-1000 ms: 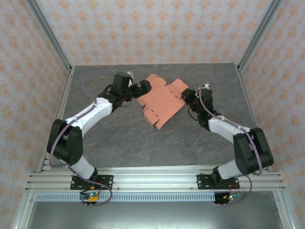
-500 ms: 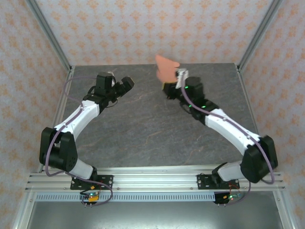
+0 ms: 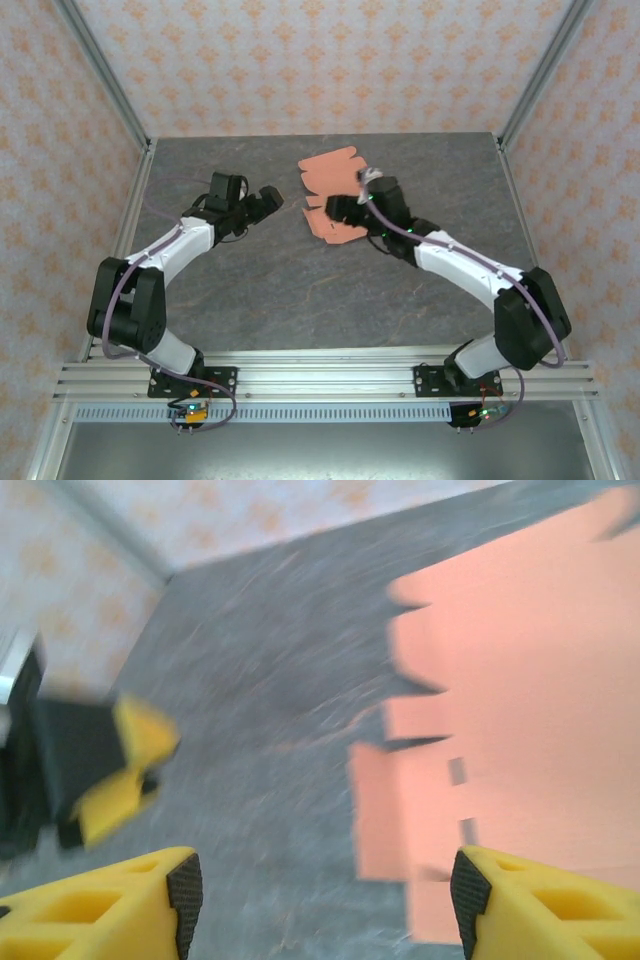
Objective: Fold the paper box
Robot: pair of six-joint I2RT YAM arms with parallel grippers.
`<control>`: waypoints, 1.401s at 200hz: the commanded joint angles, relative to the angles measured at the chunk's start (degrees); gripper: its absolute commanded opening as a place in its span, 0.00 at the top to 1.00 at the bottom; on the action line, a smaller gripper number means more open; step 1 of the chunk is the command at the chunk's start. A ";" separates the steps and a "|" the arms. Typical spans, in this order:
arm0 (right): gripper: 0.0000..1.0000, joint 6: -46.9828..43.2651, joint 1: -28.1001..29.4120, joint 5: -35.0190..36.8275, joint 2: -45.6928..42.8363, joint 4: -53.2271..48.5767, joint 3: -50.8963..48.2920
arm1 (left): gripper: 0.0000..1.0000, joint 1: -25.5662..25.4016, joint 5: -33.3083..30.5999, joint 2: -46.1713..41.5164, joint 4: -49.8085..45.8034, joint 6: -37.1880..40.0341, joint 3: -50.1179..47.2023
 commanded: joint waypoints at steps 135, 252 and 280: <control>0.26 35.61 -12.88 -0.98 3.34 -3.03 -8.99 | 0.50 -10.81 2.26 24.76 5.96 -0.14 13.09; 0.26 51.75 -12.54 -3.75 8.19 3.64 -13.31 | 1.00 -12.22 12.80 22.23 21.71 -22.56 12.22; 0.26 52.76 -12.65 -2.02 8.06 6.34 -14.13 | 1.00 -12.59 12.73 21.02 22.24 -24.74 11.18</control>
